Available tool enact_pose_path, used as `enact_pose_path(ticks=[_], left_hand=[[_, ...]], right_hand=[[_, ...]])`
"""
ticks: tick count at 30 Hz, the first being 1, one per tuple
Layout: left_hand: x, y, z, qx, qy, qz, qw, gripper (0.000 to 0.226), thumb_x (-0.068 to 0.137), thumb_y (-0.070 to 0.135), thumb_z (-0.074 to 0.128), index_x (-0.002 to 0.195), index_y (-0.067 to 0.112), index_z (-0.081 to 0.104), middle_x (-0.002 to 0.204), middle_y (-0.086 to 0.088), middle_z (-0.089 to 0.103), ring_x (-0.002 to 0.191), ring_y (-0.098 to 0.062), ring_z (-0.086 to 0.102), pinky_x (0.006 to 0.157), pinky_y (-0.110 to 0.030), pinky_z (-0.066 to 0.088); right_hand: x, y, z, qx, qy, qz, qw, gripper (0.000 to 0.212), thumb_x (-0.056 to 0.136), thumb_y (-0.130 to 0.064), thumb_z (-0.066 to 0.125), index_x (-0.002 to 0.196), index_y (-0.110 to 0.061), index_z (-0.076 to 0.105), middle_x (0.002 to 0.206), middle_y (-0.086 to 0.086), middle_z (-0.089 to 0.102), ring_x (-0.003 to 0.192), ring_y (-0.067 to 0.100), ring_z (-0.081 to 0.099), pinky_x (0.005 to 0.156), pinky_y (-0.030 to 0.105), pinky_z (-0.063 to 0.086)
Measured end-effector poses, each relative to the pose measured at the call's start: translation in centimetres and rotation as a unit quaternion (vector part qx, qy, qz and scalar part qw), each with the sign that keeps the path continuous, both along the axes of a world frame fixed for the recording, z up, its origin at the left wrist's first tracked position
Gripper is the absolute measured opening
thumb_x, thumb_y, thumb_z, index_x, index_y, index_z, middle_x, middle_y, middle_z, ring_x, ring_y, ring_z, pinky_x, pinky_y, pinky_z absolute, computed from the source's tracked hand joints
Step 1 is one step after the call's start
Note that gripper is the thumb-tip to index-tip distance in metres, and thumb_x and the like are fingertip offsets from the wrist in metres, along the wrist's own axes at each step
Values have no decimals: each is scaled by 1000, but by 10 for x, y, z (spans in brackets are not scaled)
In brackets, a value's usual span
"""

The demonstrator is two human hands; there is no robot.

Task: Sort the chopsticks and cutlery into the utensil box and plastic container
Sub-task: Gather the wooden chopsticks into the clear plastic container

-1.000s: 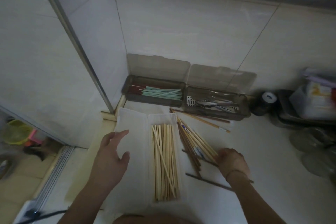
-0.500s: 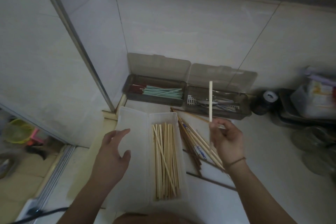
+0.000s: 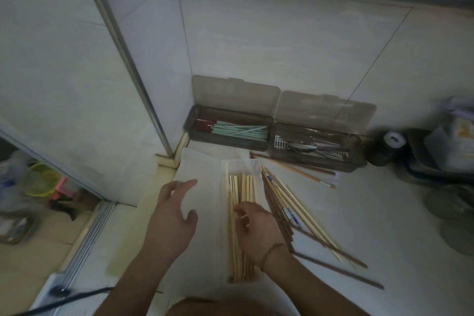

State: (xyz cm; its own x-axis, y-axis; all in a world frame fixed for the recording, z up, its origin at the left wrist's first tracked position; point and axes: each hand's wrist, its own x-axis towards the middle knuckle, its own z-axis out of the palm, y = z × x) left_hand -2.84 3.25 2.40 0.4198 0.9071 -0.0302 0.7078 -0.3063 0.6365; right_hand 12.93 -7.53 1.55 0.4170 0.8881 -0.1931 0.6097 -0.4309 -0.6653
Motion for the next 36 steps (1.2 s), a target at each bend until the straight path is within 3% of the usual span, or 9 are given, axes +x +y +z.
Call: enact_pose_path(ticks=[5,7,11,14,17,21,27,32,36], left_hand=[[-2,1,-3,1,-1,-3,1000,63,83,10,70,137,33,48,135,0,42,85,-28,63,79,-23,48],[-2,1,-3,0,-1,-4,1000,63,83,10,69,137,33,48,136,0,42,85,-27,63,79,-24,49],[-4,1,-4,-7,-1,-8,1000,63,83,10,69,137,34,47,137,0,41,83,-25,62,77,-21,46],[-4,1,-4,-7,-2,-10,1000,63,83,10,69,137,34,48,137,-1,41,84,-27,63,77,-22,47],[-4,1,-5,-5,-4,-9,1000,63,83,9,69,137,34,49,138,-1,41,78,-25,60,76,-24,48],[-4,2,-5,-6,-4,-11,1000,63,83,8,69,137,33,49,138,-2,40,80,-26,60,78,-26,48],[-3,2,-4,2,7,-9,1000,63,82,8,70,136,32,50,137,-2,41,83,-29,63,77,-25,48],[-2,2,-3,1,0,-6,1000,62,82,8,70,135,32,51,136,-1,41,73,-22,56,76,-25,48],[-3,2,-4,3,-2,-4,1000,61,81,8,71,134,33,52,136,0,41,69,-16,51,75,-24,48]], right_hand=[[7,-5,-9,13,-21,82,996,25,94,-23,49,117,-22,60,110,-6,61,92,1,51,76,-2,29],[14,-10,-11,48,-25,100,993,21,93,-23,51,111,-23,64,104,-8,62,89,-1,51,80,2,34],[51,-30,-24,155,-85,-27,984,17,85,-9,63,93,-23,69,89,-12,63,81,3,59,76,16,48],[96,-54,-43,59,-124,-189,972,17,84,-8,66,98,-16,72,97,4,68,87,22,63,78,27,49],[128,-81,-62,-98,-193,-213,953,23,84,-19,68,106,-17,71,109,9,65,98,33,58,81,38,50],[133,-92,-73,-110,-212,-166,957,7,82,-21,69,86,-22,74,96,6,65,85,30,58,68,34,48],[139,-82,-60,-210,-213,-230,926,17,91,-27,49,94,-32,65,103,-1,56,96,20,53,69,26,37],[129,-81,-57,-285,-306,-163,894,28,87,-19,45,105,-32,62,109,-5,56,108,17,49,76,28,41],[128,-71,-41,-217,-249,-198,923,18,88,-19,45,95,-27,60,96,-2,59,94,19,51,74,29,45]])
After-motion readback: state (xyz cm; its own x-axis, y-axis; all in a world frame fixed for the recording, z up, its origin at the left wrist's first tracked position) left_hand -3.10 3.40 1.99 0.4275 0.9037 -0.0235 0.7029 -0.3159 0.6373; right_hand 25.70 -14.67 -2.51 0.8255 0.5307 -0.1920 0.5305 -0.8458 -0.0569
